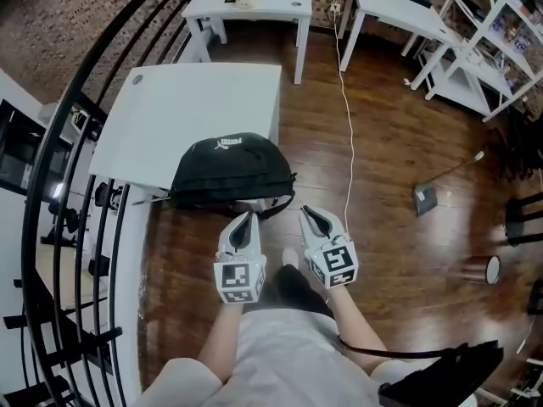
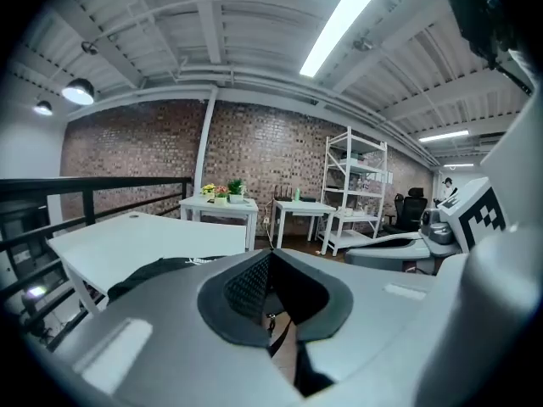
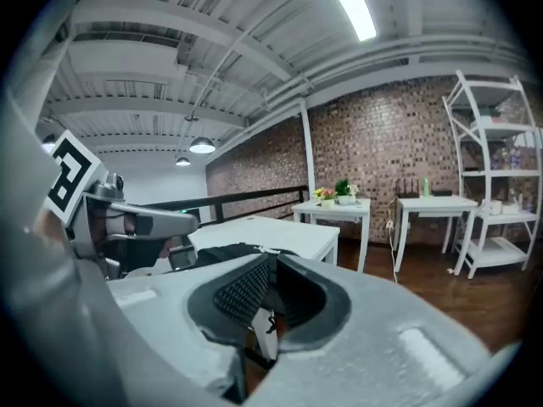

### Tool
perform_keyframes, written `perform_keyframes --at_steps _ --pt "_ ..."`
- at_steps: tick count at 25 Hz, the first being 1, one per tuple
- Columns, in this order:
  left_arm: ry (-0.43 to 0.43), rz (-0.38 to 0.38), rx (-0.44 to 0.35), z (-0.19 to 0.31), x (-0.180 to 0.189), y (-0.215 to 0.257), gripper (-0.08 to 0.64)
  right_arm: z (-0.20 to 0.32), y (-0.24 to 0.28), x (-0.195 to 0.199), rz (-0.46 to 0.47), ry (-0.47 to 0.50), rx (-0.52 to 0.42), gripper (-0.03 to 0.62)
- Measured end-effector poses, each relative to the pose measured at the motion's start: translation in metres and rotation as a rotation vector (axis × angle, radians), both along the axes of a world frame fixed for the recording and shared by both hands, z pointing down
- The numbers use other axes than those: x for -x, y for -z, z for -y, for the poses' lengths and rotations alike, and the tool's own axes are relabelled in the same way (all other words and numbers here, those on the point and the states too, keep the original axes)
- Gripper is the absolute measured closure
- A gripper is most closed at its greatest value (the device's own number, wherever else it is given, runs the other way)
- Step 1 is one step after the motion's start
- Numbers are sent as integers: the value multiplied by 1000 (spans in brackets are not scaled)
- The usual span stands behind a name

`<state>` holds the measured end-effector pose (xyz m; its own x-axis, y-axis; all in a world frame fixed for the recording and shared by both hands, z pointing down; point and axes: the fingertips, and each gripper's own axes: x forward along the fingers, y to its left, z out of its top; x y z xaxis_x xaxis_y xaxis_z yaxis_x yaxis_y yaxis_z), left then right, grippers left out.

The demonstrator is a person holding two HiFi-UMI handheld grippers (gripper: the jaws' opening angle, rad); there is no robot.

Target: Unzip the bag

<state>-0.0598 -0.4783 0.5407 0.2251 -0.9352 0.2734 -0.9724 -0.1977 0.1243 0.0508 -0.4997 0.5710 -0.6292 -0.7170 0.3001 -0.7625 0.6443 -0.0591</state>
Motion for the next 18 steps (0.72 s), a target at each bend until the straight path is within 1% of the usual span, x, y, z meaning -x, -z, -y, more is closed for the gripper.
perform_keyframes --at_steps 2,4,6,7,8,10,13,15,16,17,18 --pt "5 16 32 15 -7 -22 543 16 -35 1 -42 35 57 562" --pt "2 27 84 21 -11 -44 543 26 -72 2 -99 54 114 518" --pt "8 27 158 19 -8 -66 543 30 -112 7 -199 77 149 440" --pt "15 25 191 19 -5 -77 543 33 -132 9 -266 90 151 387" --pt "23 24 216 20 -2 -87 543 39 -150 9 -327 102 148 367" --pt "30 27 248 28 3 -103 543 57 -179 13 -393 125 135 367" --pt "5 54 280 34 7 -123 543 78 -210 28 -443 168 115 367" --pt "-27 67 307 35 7 -135 543 87 -224 37 -466 181 140 367" --pt "-43 68 319 36 5 -141 543 89 -228 40 -469 184 164 390" --pt "-57 65 330 37 2 -145 543 90 -230 41 -466 185 192 477" --pt "-73 62 343 38 0 -149 542 89 -229 41 -454 186 223 479"
